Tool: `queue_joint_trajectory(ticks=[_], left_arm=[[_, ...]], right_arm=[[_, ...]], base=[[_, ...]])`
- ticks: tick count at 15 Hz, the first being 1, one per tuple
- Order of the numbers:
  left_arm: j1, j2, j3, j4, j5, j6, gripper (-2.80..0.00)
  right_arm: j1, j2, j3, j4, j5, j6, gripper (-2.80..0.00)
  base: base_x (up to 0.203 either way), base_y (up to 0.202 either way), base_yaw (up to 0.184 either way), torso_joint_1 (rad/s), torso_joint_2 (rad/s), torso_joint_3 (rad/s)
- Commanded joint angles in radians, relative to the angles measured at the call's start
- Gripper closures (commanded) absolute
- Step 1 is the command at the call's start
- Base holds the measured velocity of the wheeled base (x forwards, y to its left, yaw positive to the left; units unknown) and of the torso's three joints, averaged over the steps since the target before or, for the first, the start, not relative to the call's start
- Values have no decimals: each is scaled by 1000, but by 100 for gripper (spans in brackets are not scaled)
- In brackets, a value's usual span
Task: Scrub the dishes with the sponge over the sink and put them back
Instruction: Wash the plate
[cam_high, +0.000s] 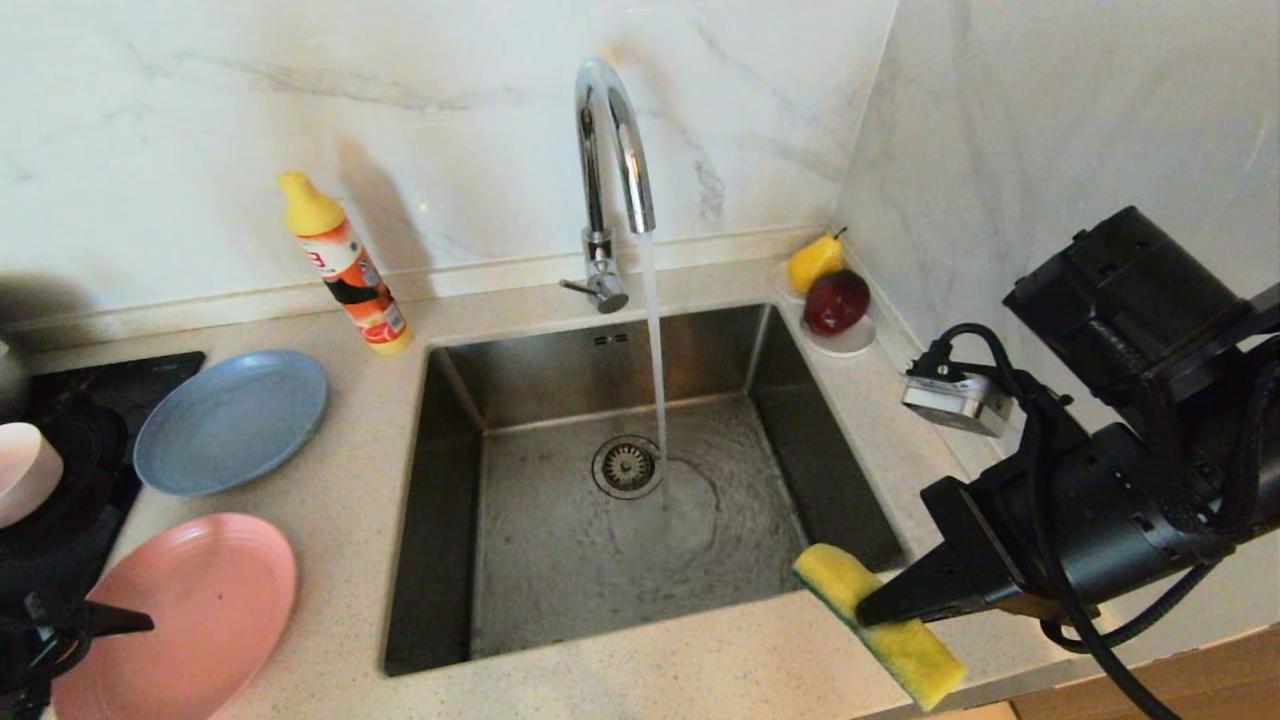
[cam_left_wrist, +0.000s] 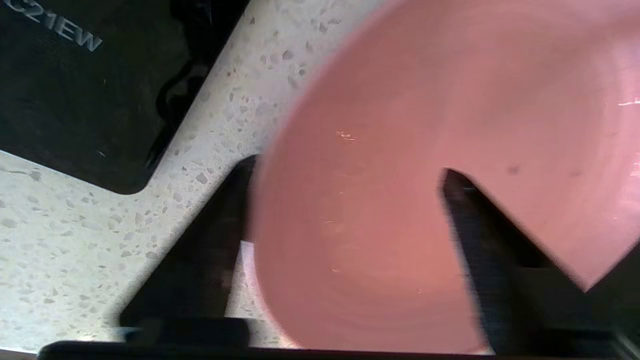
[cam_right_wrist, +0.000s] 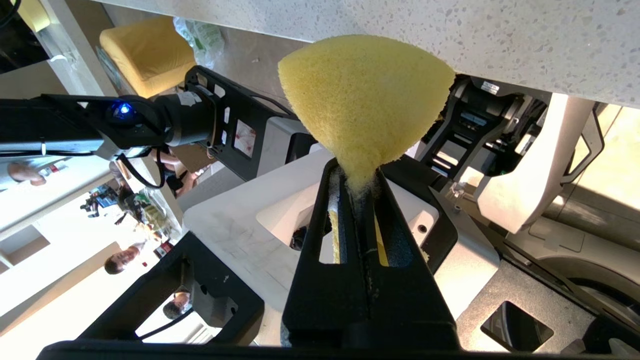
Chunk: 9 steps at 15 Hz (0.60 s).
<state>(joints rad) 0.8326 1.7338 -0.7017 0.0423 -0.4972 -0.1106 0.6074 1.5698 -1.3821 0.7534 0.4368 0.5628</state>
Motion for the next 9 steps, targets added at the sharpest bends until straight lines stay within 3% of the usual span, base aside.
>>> queue_joint_trajectory(ticks=[1,9], left_arm=[[0,22,9,0,-3,0,0],[0,-9,37,-29,-4,6,0]], right_arm=[[0,4,3,4,3,3,0],[0,3,1,4,3,5,0]], base=[[0,0,0,0,0,0],[0,0,0,0,0,0]])
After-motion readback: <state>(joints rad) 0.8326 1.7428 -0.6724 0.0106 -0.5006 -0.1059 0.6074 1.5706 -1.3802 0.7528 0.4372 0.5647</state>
